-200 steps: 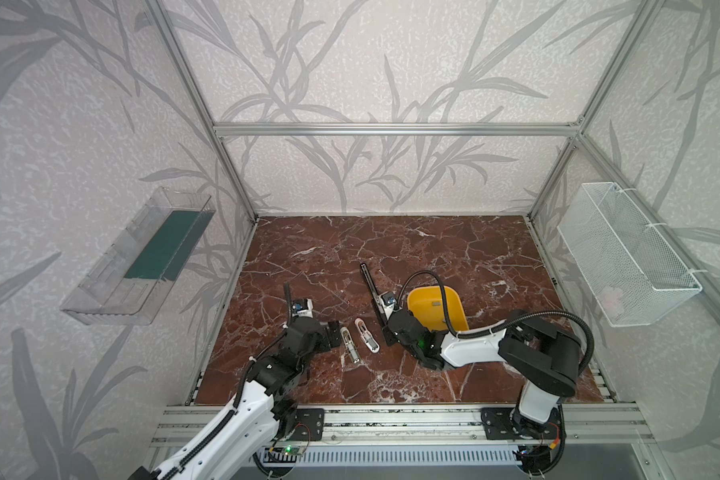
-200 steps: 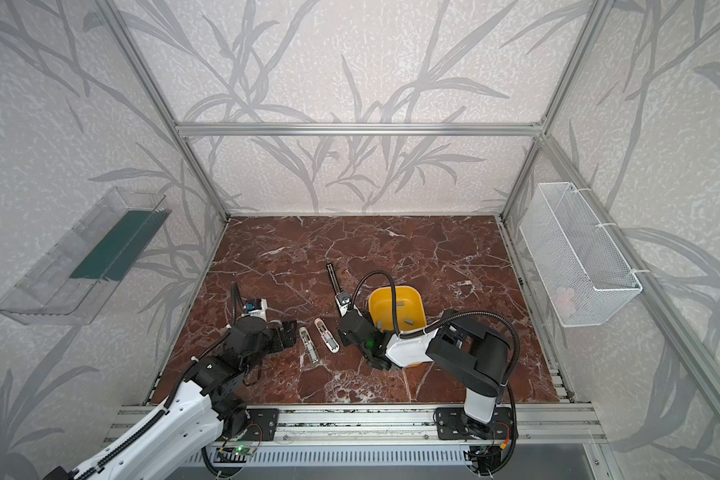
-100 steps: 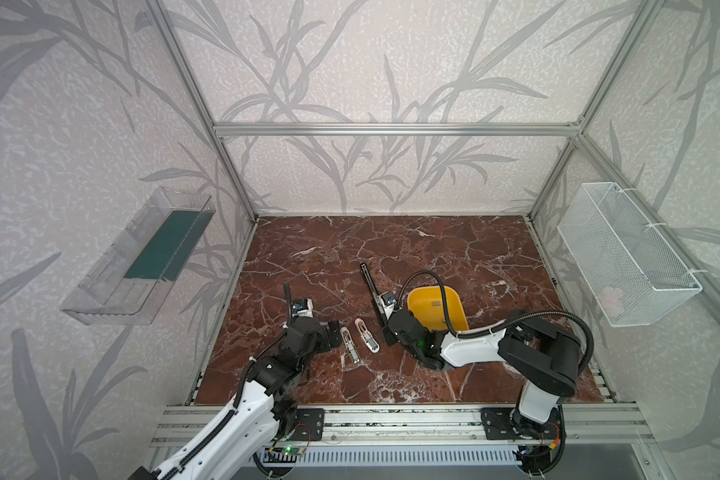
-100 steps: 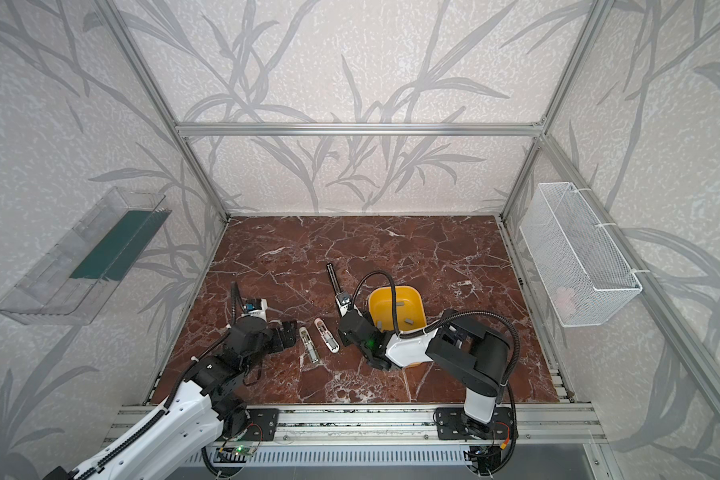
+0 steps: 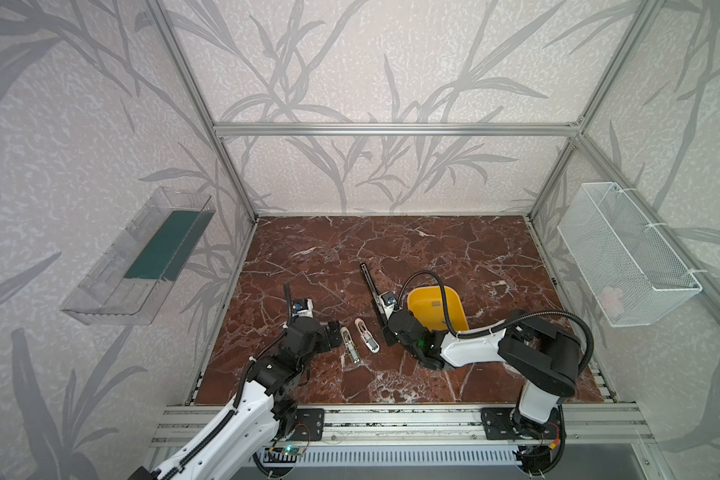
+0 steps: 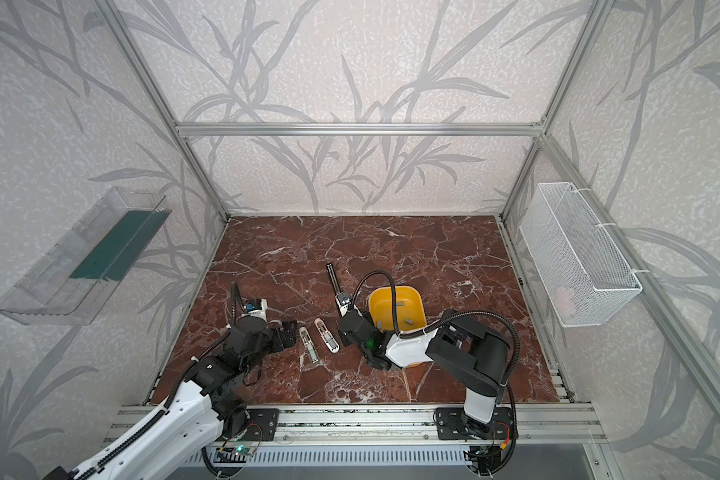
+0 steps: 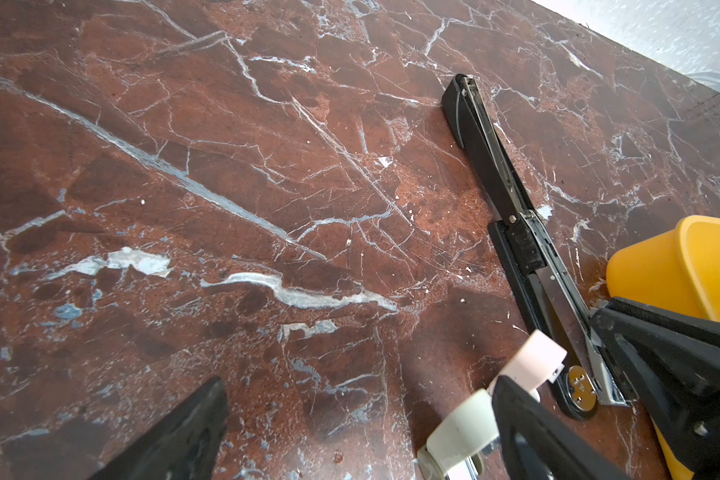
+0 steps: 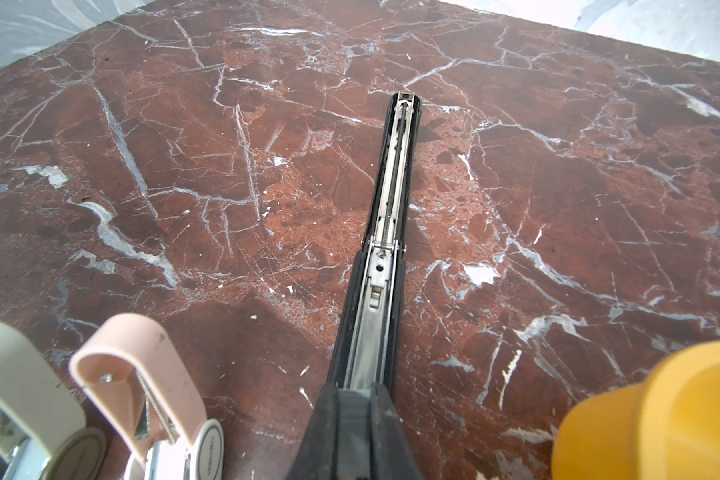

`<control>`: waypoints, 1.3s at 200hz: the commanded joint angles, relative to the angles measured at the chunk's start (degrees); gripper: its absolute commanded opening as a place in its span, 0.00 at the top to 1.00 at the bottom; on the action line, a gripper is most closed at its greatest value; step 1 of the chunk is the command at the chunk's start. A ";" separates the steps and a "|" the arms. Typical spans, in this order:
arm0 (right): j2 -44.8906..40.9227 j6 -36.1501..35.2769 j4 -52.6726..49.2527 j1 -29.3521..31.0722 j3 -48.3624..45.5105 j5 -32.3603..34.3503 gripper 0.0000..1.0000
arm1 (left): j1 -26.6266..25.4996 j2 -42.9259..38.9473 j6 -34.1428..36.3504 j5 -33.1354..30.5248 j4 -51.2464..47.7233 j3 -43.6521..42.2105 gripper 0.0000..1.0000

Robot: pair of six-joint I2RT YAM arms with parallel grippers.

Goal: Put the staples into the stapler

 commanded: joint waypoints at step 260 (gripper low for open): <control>-3.60 1.35 -5.29 1.32 -1.31 -1.34 1.00 | 0.11 -0.08 -0.20 -0.16 0.54 1.83 0.01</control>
